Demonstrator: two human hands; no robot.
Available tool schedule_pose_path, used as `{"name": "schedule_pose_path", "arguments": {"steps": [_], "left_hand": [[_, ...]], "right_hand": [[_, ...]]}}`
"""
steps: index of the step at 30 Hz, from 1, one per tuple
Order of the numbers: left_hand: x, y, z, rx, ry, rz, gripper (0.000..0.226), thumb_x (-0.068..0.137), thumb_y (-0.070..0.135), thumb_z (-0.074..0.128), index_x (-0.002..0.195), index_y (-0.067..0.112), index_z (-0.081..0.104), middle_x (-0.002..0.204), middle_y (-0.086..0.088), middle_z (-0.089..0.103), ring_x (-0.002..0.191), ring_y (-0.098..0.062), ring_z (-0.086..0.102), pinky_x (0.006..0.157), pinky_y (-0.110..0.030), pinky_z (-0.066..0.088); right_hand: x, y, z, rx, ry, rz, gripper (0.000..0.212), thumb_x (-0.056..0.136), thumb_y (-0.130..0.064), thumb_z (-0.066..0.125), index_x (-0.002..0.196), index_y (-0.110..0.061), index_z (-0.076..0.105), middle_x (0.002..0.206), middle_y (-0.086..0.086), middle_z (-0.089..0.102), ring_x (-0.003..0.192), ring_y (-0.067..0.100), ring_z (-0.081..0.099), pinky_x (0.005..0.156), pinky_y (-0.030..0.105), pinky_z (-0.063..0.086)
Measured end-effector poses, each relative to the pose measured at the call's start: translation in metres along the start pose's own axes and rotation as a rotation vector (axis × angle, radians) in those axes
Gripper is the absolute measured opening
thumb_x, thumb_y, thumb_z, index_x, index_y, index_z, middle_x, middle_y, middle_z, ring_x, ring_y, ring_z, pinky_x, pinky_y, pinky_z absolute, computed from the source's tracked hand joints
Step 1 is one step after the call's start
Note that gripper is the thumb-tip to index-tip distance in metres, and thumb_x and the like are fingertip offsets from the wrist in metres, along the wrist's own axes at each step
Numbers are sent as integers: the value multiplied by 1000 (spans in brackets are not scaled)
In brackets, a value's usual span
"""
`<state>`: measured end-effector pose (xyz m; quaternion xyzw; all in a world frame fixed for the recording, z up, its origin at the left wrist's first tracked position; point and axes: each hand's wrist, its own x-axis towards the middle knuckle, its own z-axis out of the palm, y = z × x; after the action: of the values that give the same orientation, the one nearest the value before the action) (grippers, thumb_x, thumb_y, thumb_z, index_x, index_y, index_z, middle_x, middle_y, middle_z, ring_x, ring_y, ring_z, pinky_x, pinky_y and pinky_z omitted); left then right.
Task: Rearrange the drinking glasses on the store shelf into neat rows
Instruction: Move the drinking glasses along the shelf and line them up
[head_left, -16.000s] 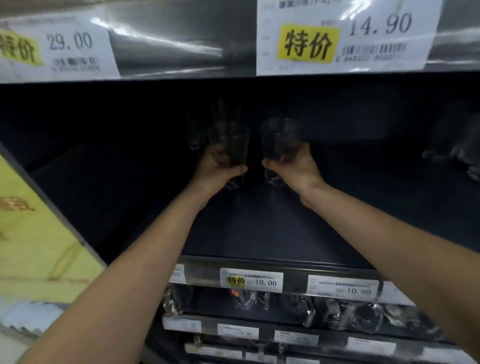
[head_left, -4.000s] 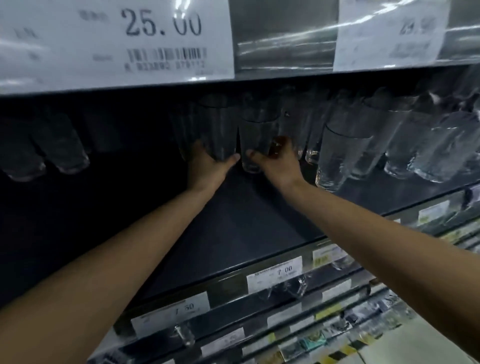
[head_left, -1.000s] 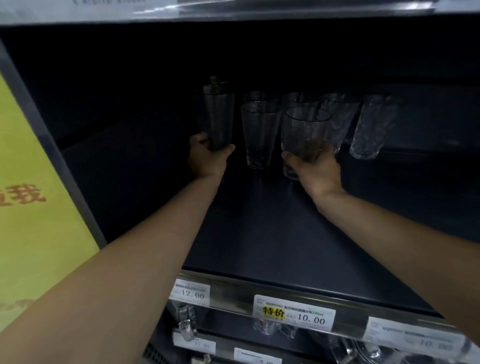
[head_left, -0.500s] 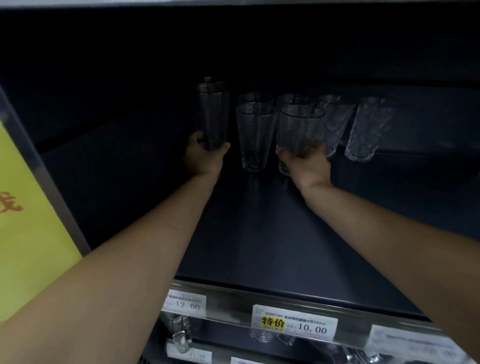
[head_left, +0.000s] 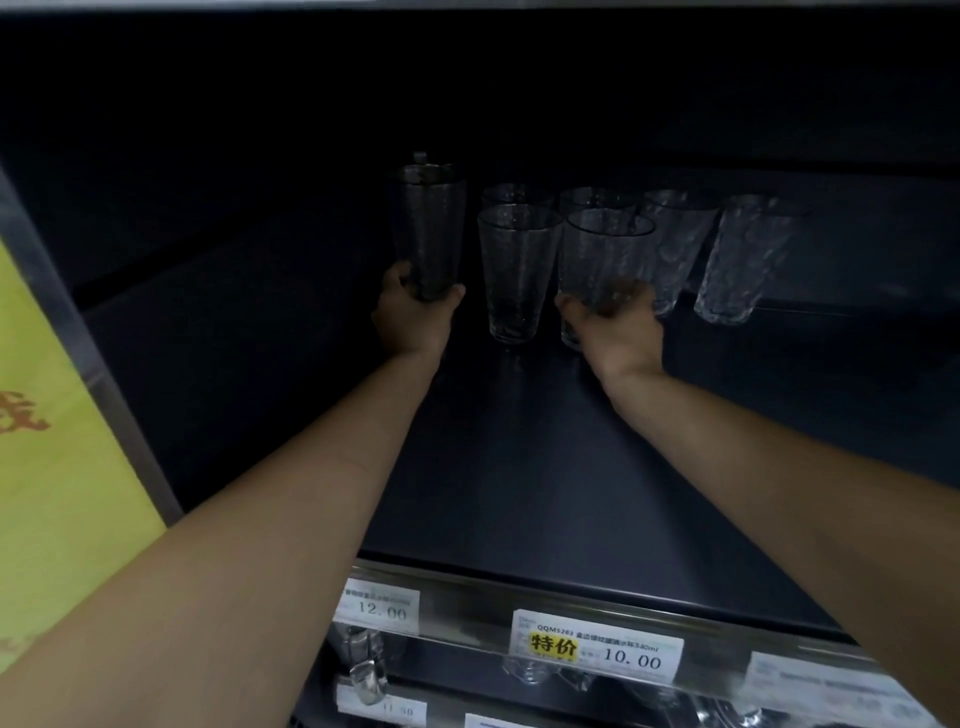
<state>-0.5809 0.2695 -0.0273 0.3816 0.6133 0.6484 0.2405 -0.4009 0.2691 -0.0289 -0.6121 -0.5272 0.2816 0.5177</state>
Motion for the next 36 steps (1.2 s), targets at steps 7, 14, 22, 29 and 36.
{"name": "schedule_pose_path", "arguments": {"steps": [7,14,22,29,36], "left_hand": [[-1,-1,0,15,6,18,60,81,13,79,134,8,50,121,-5,66,100,-10,60,82,-18,47],[1,-6,1,70,46,52,53,80,17,79,128,11,56,119,-5,69,106,-18,65,85,-22,50],[3,-6,2,91,78,44,60,84,18,75,137,11,48,127,-8,63,114,-22,62,81,-20,44],[9,-11,4,119,85,49,66,86,20,74,143,11,41,135,-11,58,119,-24,59,84,-20,43],[10,-13,4,104,87,39,66,87,19,73,144,11,39,134,-10,59,118,-23,60,84,-20,44]], "right_hand": [[1,3,2,-10,10,-16,71,79,-50,76,131,-16,43,124,4,62,111,21,61,90,25,49],[1,2,3,-18,-1,-13,79,79,-51,77,138,-14,41,126,5,62,111,19,61,84,21,44],[0,0,2,-17,-11,-8,75,80,-49,76,137,-15,42,129,4,61,115,20,59,84,20,42],[1,1,3,-12,-20,-16,78,78,-51,77,138,-15,42,132,3,61,117,20,60,87,20,44],[0,2,3,-8,-16,-32,73,79,-49,78,135,-17,44,128,1,62,110,16,61,87,19,44]]}}
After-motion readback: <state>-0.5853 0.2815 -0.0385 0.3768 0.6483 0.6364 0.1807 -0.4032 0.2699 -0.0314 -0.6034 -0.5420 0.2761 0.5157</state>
